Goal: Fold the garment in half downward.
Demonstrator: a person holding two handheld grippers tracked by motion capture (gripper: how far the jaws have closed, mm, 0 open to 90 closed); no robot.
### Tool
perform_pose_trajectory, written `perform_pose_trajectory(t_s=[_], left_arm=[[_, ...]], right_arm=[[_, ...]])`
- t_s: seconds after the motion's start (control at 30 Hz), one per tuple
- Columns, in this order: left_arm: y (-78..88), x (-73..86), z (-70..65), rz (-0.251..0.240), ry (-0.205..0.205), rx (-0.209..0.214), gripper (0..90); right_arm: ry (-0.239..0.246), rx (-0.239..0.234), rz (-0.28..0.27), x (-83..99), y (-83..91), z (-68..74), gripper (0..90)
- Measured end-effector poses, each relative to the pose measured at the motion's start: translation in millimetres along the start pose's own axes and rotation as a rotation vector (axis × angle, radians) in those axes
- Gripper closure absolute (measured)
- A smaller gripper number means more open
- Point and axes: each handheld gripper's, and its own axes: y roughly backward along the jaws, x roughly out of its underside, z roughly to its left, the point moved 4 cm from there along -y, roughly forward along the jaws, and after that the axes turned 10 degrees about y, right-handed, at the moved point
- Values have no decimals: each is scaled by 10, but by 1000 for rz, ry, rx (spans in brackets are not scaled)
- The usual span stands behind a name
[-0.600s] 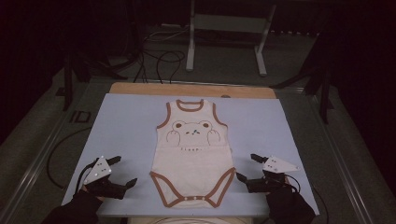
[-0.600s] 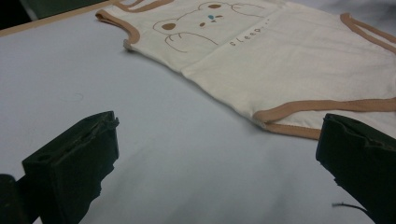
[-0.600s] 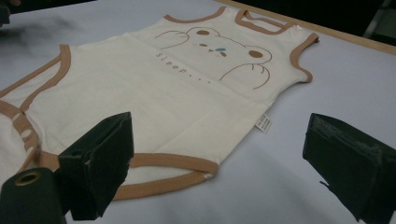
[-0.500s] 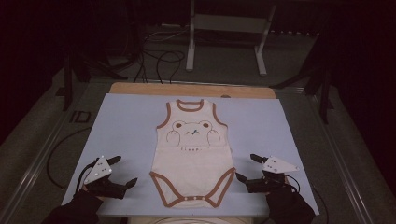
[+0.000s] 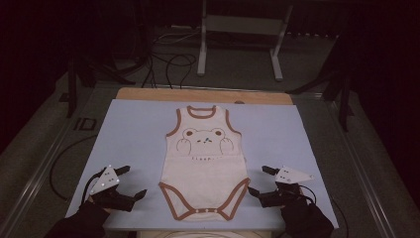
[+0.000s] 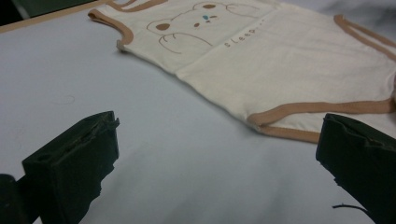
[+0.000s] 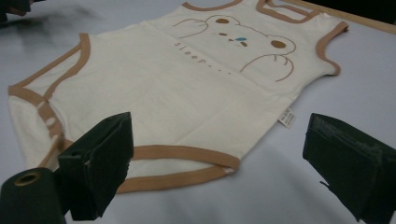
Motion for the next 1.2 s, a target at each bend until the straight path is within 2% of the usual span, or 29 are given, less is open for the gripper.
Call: perform_pose_trajectory(t_s=[0.17, 0.27, 0.43, 0.53, 0.67, 0.73, 0.8, 0.93, 1.13, 1.2], left_arm=[[28, -51, -44, -13, -11, 28, 2], [33, -65, -60, -4, -14, 45, 2], [48, -83, -67, 3, -14, 43, 1], [76, -153, -102, -1, -17, 60, 2], [91, -226, -160, -4, -23, 81, 2], [105, -268, -180, -2, -27, 88, 1], [125, -320, -193, -2, -30, 93, 2], [163, -436, -222, -9, -28, 112, 2], [142, -608, -199, -5, -50, 104, 1], [121, -665, -180, 1, -61, 96, 2]], right_arm=[[8, -13, -1, -52, 2, 52, 88], [12, -20, -12, -99, 0, 63, 88], [22, 5, -13, -141, -2, 87, 88], [35, 25, -25, -209, 33, 103, 88], [10, 31, -50, -298, 86, 99, 88], [12, 35, -50, -343, 113, 102, 88], [29, 43, -41, -385, 134, 92, 88], [21, 61, -45, -492, 180, 30, 88], [9, 86, -40, -647, 215, -84, 88], [19, 90, -43, -698, 223, -116, 88]])
